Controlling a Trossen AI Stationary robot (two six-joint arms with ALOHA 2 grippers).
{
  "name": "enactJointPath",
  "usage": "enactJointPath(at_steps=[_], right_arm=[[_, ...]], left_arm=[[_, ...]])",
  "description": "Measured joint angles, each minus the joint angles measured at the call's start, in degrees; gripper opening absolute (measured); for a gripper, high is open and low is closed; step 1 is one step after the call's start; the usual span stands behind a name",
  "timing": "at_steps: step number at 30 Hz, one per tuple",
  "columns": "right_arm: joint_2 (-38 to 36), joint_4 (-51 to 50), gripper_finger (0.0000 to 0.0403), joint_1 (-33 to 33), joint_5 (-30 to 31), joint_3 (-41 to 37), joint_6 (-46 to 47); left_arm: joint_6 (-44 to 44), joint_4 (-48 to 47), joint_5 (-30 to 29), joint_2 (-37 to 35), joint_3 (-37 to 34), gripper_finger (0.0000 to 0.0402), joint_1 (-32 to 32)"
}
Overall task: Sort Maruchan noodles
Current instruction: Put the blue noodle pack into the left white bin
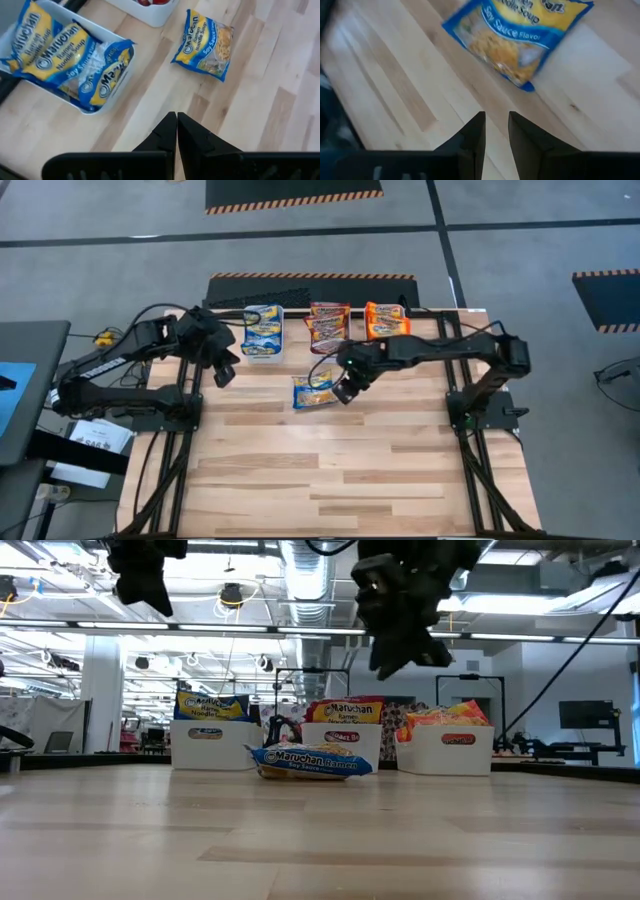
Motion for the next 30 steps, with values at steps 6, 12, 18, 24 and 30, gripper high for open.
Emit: enactJointPath(at_steps=[6,12,18,24,30], right_arm=[[1.28,6.61,0.0112,0.62,-0.47,-2.58,3.00],[5.22,7.64,0.0146,0.65,-1.33,-2.67,3.15],[10.80,11.08,0.0195,-0.16,-1.09,-2.75,5.76],[13.47,13.86,0.0218,-0.09,-1.16,-2.69,8.91],[13.23,13.16,0.0214,-0.16,1.84,-2.69,11.02]], left_arm=[[-2.93,0.04,5.88,1.73,-0.53,0.0000,-0.22],[-6.98,-0.54,7.16,1.71,-2.33,0.0000,-0.20],[-11.91,0.73,10.24,1.64,-4.07,0.0000,-0.41],[-16.47,7.33,14.89,1.61,-9.28,0.0000,-1.10],[-20.94,20.18,14.78,1.62,-16.78,0.0000,-1.78]])
